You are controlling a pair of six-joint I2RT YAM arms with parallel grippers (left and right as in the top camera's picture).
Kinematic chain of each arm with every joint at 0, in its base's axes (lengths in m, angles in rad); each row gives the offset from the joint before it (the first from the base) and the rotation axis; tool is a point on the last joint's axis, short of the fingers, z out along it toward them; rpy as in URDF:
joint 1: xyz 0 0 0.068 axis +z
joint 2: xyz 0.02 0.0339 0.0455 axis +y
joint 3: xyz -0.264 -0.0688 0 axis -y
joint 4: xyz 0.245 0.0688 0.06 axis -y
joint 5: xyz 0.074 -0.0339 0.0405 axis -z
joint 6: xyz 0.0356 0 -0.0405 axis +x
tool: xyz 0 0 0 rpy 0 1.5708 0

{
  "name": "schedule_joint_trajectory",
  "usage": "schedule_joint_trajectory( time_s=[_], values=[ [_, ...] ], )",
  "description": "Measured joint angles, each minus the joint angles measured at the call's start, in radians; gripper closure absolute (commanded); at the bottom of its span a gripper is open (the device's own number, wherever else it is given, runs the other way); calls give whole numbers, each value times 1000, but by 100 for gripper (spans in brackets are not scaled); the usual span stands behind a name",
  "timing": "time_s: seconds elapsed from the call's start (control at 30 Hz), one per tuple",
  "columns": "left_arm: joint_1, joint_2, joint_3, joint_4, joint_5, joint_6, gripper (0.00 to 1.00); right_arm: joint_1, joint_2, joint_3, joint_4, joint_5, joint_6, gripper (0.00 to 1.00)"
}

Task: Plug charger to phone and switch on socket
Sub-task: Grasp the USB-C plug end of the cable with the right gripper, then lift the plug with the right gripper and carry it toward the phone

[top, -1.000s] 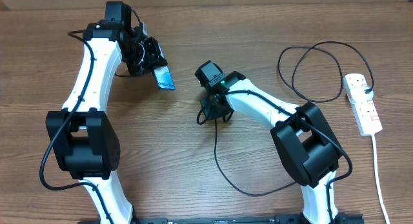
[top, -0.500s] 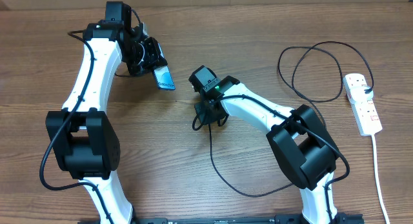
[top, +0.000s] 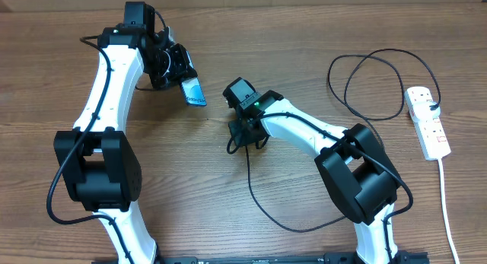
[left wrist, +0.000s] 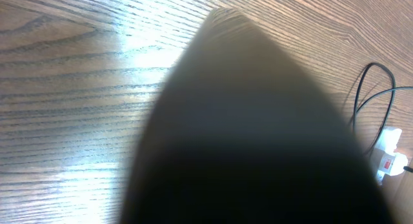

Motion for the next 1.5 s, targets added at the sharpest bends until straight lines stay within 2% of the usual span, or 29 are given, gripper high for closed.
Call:
schedule_joint_trajectory(
  time_s=[0.1, 0.23, 0.47, 0.6, 0.9, 1.13, 1.3, 1.5],
  values=[
    [0, 0, 0, 0, 0, 0, 96, 0, 0, 0, 3, -2, 0, 80],
    [0, 0, 0, 0, 0, 0, 96, 0, 0, -4, 16, 0, 3, 96],
    [0, 0, 0, 0, 1, 1, 96, 0, 0, -7, 21, -5, 3, 96],
    [0, 0, -1, 6, 44, 43, 96, -5, 0, -10, 36, -64, 4, 96],
    [18, 0, -1, 22, 318, 232, 96, -117, -1, -21, 21, -450, 0, 96],
    [79, 0, -2, -116, 636, 471, 96, -247, -87, -29, -47, -702, -83, 96],
    [103, 0, -2, -201, 795, 629, 96, -273, -175, -29, -202, -571, -117, 96],
    [103, 0, -2, -183, 848, 684, 96, -272, -182, -32, -346, -215, -64, 96]
  ],
)
